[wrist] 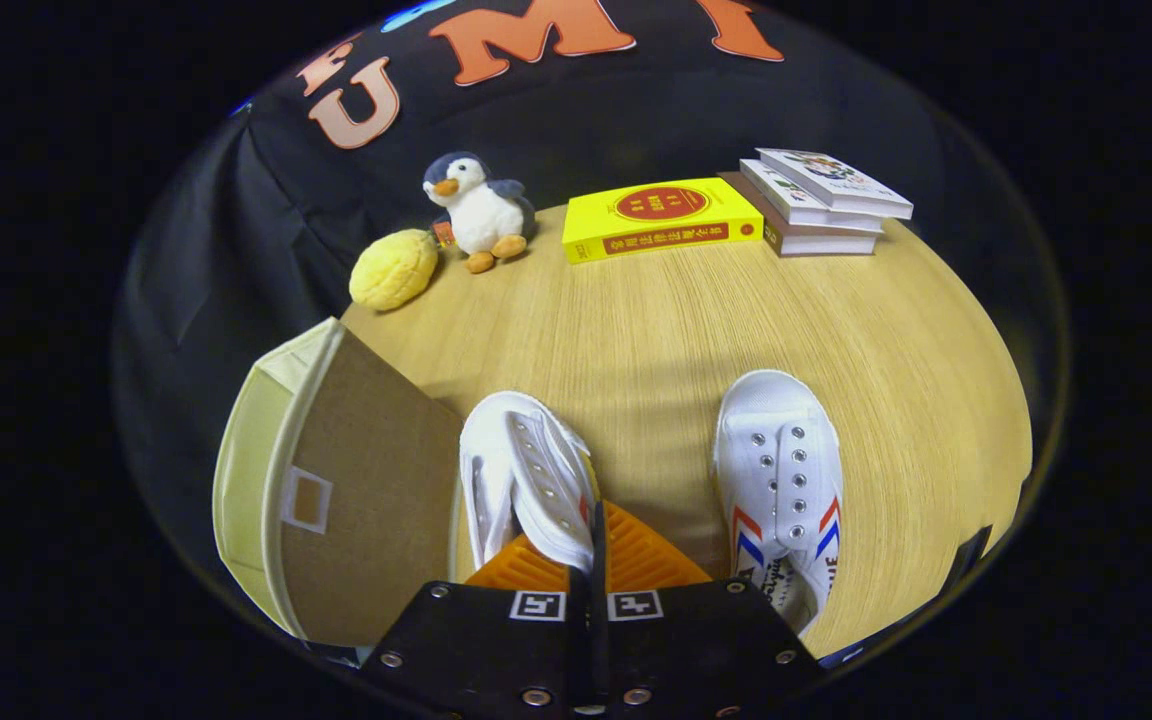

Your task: Open the storage box then place both shoes into the box .Put the left shoe in first, then the right shoe, with the right side of both shoes facing outward in a uniform manner.

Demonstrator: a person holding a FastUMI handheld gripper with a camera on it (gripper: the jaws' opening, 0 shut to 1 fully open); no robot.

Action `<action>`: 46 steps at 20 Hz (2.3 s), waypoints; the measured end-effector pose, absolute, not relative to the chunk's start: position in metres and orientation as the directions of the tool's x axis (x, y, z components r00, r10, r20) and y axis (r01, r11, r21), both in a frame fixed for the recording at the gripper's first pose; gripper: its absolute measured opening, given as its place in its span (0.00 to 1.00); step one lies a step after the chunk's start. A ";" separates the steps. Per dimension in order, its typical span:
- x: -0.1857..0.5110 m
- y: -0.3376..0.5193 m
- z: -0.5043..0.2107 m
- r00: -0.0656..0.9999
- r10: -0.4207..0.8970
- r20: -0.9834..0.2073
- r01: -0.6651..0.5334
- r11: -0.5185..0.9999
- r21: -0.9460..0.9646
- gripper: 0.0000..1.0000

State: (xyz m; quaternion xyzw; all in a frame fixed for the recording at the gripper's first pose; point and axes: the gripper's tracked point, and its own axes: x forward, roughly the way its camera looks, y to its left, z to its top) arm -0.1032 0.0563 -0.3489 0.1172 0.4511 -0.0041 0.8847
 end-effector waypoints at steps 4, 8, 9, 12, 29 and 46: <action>-0.092 0.081 -0.287 0.665 0.123 -0.737 0.074 0.971 0.229 0.01; -0.083 0.113 -0.234 0.716 0.161 -0.680 0.021 0.968 0.251 0.01; -0.082 0.123 -0.224 0.723 0.173 -0.669 0.009 0.966 0.260 0.01; -0.080 0.160 -0.213 0.718 0.213 -0.663 -0.043 0.964 0.263 0.01; -0.081 0.289 -0.306 0.468 0.114 -0.877 0.132 0.972 0.196 0.03; -0.132 0.285 -0.308 0.343 0.376 -0.861 -0.064 0.923 0.378 0.61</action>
